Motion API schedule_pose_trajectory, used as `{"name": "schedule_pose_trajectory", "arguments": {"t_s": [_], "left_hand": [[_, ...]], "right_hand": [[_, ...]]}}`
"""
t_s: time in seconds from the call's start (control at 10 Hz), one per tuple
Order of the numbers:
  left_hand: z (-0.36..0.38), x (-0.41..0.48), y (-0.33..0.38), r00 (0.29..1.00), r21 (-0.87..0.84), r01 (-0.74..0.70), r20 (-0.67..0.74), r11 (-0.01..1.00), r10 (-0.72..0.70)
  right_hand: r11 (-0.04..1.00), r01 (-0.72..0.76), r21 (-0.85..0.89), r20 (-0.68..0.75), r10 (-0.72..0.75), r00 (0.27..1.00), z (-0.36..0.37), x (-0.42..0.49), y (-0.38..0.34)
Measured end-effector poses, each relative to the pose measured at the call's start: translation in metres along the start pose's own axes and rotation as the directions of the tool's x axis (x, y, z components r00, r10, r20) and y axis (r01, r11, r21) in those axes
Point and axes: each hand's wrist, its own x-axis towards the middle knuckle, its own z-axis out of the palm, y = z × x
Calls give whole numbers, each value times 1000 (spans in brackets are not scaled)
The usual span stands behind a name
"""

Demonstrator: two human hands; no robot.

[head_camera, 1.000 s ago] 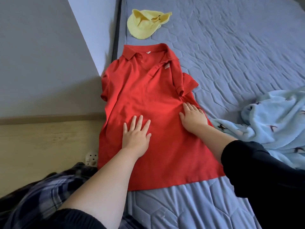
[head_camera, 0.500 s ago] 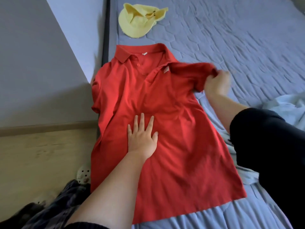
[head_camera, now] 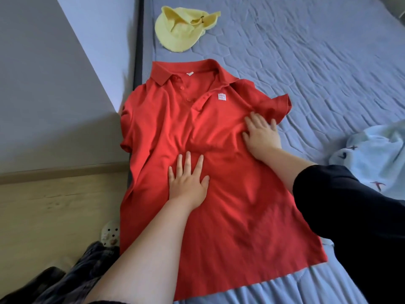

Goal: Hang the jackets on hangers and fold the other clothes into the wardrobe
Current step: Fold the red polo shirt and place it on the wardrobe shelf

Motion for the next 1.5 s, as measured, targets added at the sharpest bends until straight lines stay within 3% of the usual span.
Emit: {"name": "schedule_pose_trajectory", "arguments": {"t_s": [0.1, 0.2, 0.3, 0.4, 0.5, 0.6, 0.7, 0.8, 0.9, 1.0, 1.1, 1.2, 1.3, 1.5], "left_hand": [[0, 1, 0, 1000, -1, 2, 14, 1000, -1], [0, 1, 1, 1000, 1, 6, 25, 1000, -6], [-1, 1, 1, 1000, 1, 7, 28, 1000, -7], [-2, 1, 1, 1000, 2, 9, 27, 1000, -9], [-2, 0, 1, 999, -1, 9, 31, 1000, -9], [-2, 1, 1, 999, -3, 12, 36, 1000, -12], [0, 2, 1, 999, -9, 5, 37, 1000, -4], [-1, 1, -1, 1000, -27, 1, 31, 1000, 0], [0, 2, -2, 1000, -39, -3, 25, 999, 4], [0, 2, -2, 1000, -51, -5, 25, 999, 6], [1, 2, -2, 1000, -55, -6, 27, 998, 8], [-2, 2, -3, 999, -82, -12, 47, 997, 15], [-5, 2, -5, 996, -105, -17, 81, 994, 26], [-5, 3, -6, 995, -117, -22, 90, 993, 32]], "right_hand": [[808, -470, 355, -3, 504, 864, -15, 0, 4], [579, -581, 573, 177, 604, 777, -23, 0, -1], [656, -558, 508, 230, 521, 822, -21, -5, 6], [540, -617, 572, 238, 611, 755, -17, -8, 26], [344, -685, 642, 358, 656, 665, -22, -6, 26], [-105, -655, 748, 572, 602, 557, -24, 4, 24], [-323, -574, 753, 653, 474, 591, -31, 15, 21], [-486, -490, 724, 690, 498, 525, -42, 28, 20], [-497, -478, 724, 688, 570, 449, -61, 48, 24], [-5, -545, 839, 361, 754, 548, -85, 57, 8], [438, -234, 868, -154, 685, 712, -88, 45, -32], [773, 27, 634, -226, 152, 962, -57, 21, -67], [903, 246, 353, -60, -240, 969, -24, 7, -68], [928, 198, 315, -38, -196, 980, -26, 6, -59]]}}
